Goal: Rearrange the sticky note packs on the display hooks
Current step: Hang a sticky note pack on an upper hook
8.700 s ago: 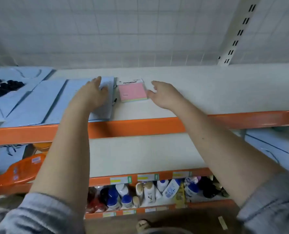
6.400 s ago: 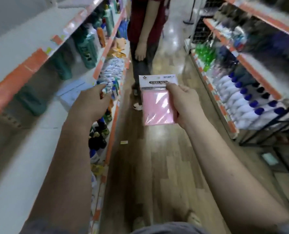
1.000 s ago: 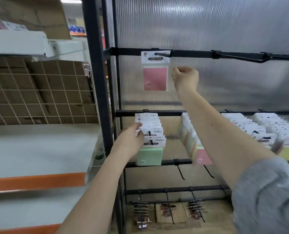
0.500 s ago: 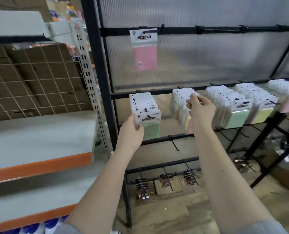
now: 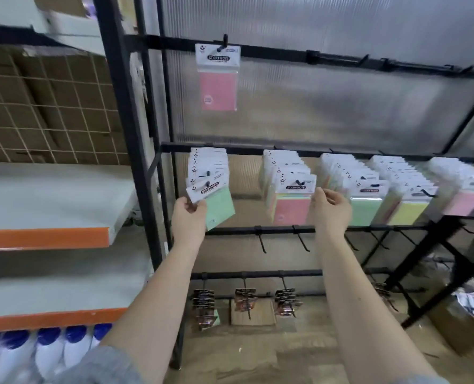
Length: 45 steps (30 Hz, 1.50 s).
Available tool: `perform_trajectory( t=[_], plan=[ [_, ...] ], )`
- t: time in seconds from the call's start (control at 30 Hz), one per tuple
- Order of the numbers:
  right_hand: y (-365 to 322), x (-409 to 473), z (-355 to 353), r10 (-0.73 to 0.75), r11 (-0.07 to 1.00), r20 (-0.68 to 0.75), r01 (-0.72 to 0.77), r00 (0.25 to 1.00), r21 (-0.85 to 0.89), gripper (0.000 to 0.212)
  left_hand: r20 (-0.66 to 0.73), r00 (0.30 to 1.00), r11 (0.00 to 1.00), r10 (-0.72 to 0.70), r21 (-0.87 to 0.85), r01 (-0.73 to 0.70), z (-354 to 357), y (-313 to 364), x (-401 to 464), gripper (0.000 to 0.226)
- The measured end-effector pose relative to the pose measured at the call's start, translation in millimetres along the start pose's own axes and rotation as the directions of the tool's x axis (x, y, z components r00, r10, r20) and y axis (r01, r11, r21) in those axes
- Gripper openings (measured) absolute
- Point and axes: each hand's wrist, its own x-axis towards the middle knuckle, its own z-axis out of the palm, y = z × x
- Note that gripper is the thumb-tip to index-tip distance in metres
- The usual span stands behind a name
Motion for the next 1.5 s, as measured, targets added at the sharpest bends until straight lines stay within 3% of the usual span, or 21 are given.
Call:
perform_trajectory(
  t=[0.2,0.27,0.43,0.77,0.93,1.27,1.4,1.5],
  plan=[
    [8.3,27.8,-15.9,0.023,0.994,0.158,-0.005,0.987,-0.112,0.019,-0.102,0.993,0.995,-0.062,-0.084,0.053,17.5,-7.6,-12.7,0.023],
    [10.2,30.9,-17.1,0.02,0.993,0.194,0.004,0.981,-0.119,0.016,-0.143,0.989,0.998,-0.04,-0.062,0.031,18.9,-3.4,-16.2,0.02],
    [13.7,34.6,-10.4,0.01,0.994,0.252,0.018,0.968,-0.109,0.035,-0.219,0.976,0.999,0.009,0.046,0.001,13.4,6.1,-24.9,0.019],
    [15.6,28.0,9.4,0.0,0.994,0.144,0.016,0.99,-0.107,0.033,-0.164,0.952,0.962,0.257,0.142,-0.235,-9.1,33.3,-34.6,0.02],
    [16.2,28.4,14.2,0.056,0.995,0.128,-0.044,0.99,-0.094,0.042,-0.142,0.955,0.957,0.26,0.173,-0.234,-19.2,37.4,-23.8,0.018],
    [19.9,22.0,18.0,0.072,0.993,0.059,-0.066,0.996,-0.099,0.032,-0.121,0.964,0.958,0.238,0.194,-0.212,-24.8,31.2,-16.5,0.016],
    [19.8,19.3,17.8,0.081,0.988,0.082,-0.069,0.993,-0.139,0.013,-0.094,0.967,0.957,0.238,0.194,-0.217,-24.8,33.4,-16.2,0.017],
    [20.4,14.2,14.2,0.053,0.995,0.144,-0.041,0.988,-0.086,0.033,-0.091,0.968,0.956,0.232,0.207,-0.21,-25.9,36.7,-17.6,0.019]
  ],
)
